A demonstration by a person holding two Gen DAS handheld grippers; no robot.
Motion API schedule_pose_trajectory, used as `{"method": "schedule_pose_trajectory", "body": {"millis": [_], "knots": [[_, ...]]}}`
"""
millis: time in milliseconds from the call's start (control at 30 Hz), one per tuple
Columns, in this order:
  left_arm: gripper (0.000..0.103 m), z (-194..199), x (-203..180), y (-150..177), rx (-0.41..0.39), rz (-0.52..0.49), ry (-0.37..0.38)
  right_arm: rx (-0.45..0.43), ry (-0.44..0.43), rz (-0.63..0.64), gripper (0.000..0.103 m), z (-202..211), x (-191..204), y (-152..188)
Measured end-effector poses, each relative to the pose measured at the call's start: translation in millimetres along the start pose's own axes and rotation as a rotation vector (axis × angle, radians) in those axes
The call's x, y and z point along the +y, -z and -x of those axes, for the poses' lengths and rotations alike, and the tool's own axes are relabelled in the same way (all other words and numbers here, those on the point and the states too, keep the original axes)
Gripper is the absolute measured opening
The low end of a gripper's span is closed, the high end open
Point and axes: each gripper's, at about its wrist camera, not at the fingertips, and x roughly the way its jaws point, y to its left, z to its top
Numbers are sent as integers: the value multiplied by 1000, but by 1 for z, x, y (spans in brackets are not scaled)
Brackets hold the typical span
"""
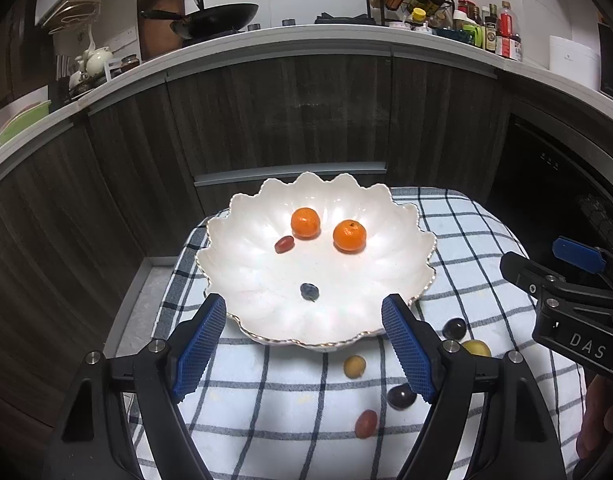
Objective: Organize fruits
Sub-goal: 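Withdraw both tools from the bowl toward the fruits left on the cloth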
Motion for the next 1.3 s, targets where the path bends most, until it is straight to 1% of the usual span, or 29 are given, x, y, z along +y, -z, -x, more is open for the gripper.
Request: {"method": "schedule_pose_trajectory", "body": {"millis": [233, 667, 967, 1100, 1300], "knots": [[80, 4, -7, 11, 8, -18, 13, 15, -7, -7, 79, 2, -4, 11], [79, 1, -12, 35, 24, -37, 52, 47, 6, 23, 79, -1, -6, 34], [74, -6, -16, 47, 39, -42, 67, 73, 2, 17, 79, -8, -7, 48], [67, -11, -17, 52, 54, -45, 76, 91, -3, 17, 79, -13, -7, 54], [67, -14, -18, 58, 58, -41, 86, 109, -9, 18, 79, -19, -7, 62]]}}
